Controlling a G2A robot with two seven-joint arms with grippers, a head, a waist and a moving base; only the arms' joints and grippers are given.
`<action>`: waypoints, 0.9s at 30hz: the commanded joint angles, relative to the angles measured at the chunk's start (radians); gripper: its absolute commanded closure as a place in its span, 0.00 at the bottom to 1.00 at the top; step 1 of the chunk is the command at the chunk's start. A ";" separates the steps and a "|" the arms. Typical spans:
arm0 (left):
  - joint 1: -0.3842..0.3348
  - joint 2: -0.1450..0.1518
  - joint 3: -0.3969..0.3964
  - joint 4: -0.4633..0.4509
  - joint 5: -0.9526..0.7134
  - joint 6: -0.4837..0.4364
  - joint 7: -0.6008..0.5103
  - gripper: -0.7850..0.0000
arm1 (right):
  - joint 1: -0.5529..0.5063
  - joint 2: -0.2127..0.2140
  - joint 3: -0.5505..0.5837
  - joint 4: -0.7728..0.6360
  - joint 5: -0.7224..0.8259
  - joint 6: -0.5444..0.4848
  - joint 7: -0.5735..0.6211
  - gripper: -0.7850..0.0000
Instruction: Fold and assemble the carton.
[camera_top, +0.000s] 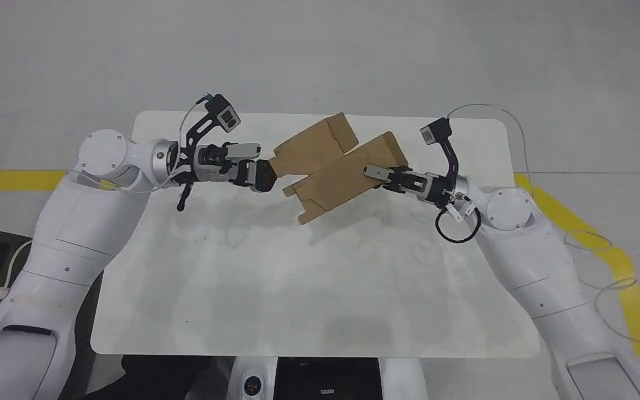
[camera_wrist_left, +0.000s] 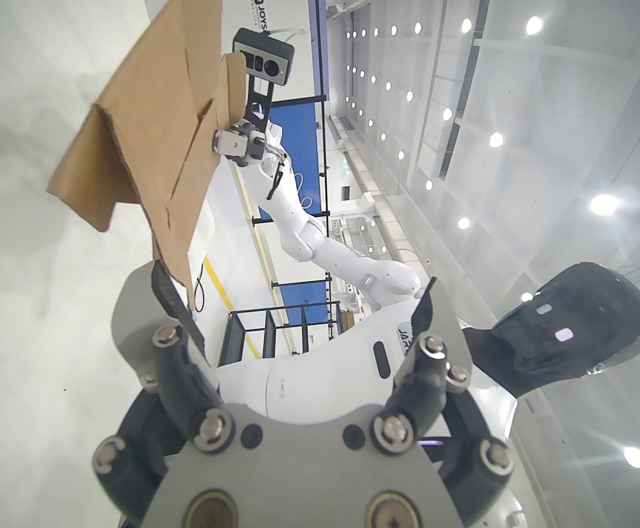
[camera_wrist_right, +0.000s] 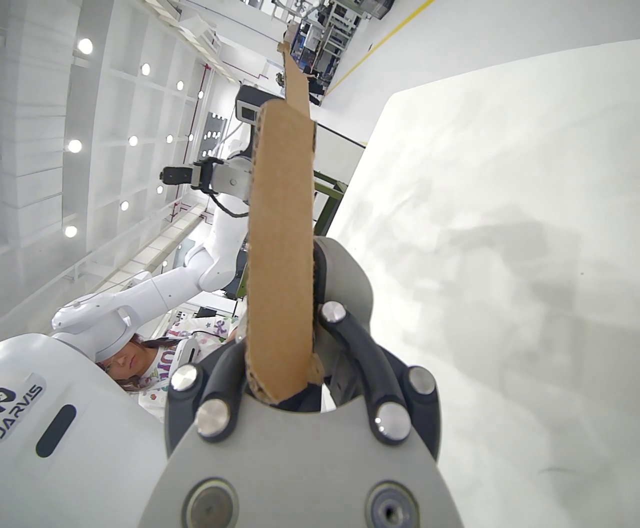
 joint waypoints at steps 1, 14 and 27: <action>0.008 0.002 -0.014 -0.015 -0.003 0.007 0.001 0.00 | -0.002 -0.001 0.000 -0.003 -0.004 0.001 0.002 1.00; 0.037 -0.011 -0.030 -0.050 0.038 0.028 0.116 0.00 | -0.005 -0.009 -0.001 -0.028 -0.006 -0.004 0.009 1.00; 0.014 -0.040 -0.005 0.006 0.076 0.024 0.172 0.00 | -0.004 -0.019 -0.007 -0.031 -0.007 -0.014 0.008 1.00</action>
